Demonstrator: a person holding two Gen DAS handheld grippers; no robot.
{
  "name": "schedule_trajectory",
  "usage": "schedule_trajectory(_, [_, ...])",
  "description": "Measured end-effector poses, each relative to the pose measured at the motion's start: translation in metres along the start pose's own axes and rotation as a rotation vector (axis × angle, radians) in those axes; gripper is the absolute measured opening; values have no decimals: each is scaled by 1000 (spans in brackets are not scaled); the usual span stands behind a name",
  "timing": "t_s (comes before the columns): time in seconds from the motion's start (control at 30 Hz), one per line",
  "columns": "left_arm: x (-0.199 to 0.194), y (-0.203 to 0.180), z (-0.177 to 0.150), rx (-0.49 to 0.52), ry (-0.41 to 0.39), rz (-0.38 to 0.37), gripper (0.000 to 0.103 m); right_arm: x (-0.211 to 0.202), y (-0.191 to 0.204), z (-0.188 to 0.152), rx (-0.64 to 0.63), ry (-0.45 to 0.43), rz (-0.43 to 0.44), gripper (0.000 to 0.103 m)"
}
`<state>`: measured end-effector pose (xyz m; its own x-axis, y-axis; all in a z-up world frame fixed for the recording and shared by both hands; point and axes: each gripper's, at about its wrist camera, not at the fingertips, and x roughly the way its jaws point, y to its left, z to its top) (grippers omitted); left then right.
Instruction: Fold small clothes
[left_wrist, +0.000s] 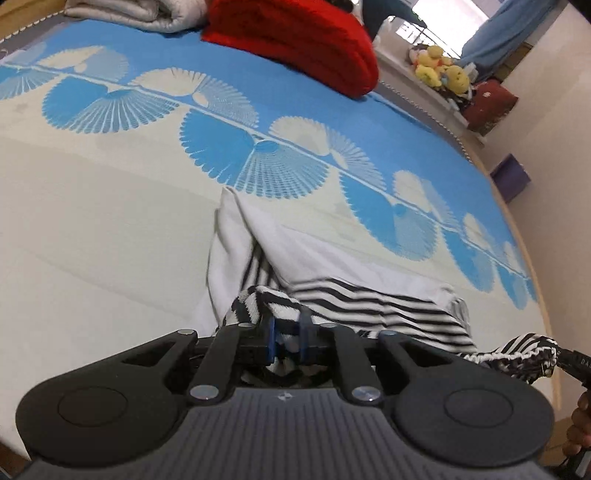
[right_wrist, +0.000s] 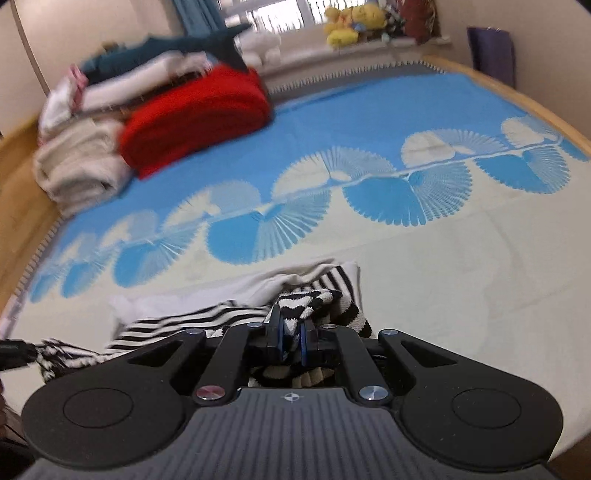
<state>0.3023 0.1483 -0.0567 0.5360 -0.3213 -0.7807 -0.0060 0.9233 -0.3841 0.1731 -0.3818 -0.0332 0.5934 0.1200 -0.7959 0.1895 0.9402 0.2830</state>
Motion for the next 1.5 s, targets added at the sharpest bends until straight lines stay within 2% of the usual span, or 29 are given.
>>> schedule_trajectory(0.07, [23, 12, 1, -85, 88, 58, 24, 24, -4, -2, 10, 22, -49, 18])
schedule_trajectory(0.1, [26, 15, 3, -135, 96, 67, 24, 35, -7, -6, 18, 38, -81, 20])
schedule_trajectory(0.13, [23, 15, 6, -151, 77, 49, 28, 43, -10, -8, 27, 74, -122, 23])
schedule_trajectory(0.17, [19, 14, 8, -149, 47, 34, 31, 44, -11, -9, 46, 74, -141, 26])
schedule_trajectory(0.23, [11, 12, 11, -125, -4, 59, 36, 36, -14, -6, 64, 31, -133, 32])
schedule_trajectory(0.33, [4, 18, 10, -118, -24, 103, 36, 19, -19, -4, 21, -45, -156, 40])
schedule_trajectory(0.43, [-3, 26, 6, -126, -18, 116, 36, 5, -30, -5, 3, -77, -191, 40])
schedule_trajectory(0.53, [-12, 28, -1, -96, -13, 142, 36, -7, -44, -11, 19, -77, -196, 40])
schedule_trajectory(0.67, [-24, 25, -9, -56, -18, 164, 36, -20, -55, -18, -24, -71, -220, 40])
schedule_trajectory(0.77, [-32, 14, -11, 23, -53, 204, 36, -28, -58, -21, -57, -83, -231, 40])
schedule_trajectory(0.93, [-43, -22, -2, 328, -154, 202, 35, -36, -55, -26, -120, -106, -237, 40])
schedule_trajectory(1.03, [-45, -29, -13, 451, -206, 170, 35, -39, -49, -29, -171, -127, -241, 40])
schedule_trajectory(1.07, [-41, -26, -19, 475, -186, 171, 35, -40, -47, -30, -183, -134, -236, 40])
schedule_trajectory(1.1, [-34, -25, -21, 496, -124, 190, 35, -40, -46, -30, -190, -139, -222, 39])
schedule_trajectory(1.17, [-29, -26, -27, 531, -102, 201, 35, -39, -44, -29, -191, -139, -196, 24])
schedule_trajectory(1.2, [-29, -27, -30, 555, -102, 192, 35, -37, -43, -28, -191, -136, -184, 23])
schedule_trajectory(1.33, [-23, -20, -37, 587, -21, 142, 38, -27, -32, -26, -217, -112, -138, 22])
schedule_trajectory(1.4, [-24, -14, -39, 579, 4, 119, 39, -18, -28, -26, -221, -73, -113, 22])
schedule_trajectory(1.5, [-26, -6, -39, 553, 17, 66, 48, -1, -24, -29, -202, 19, -65, 24])
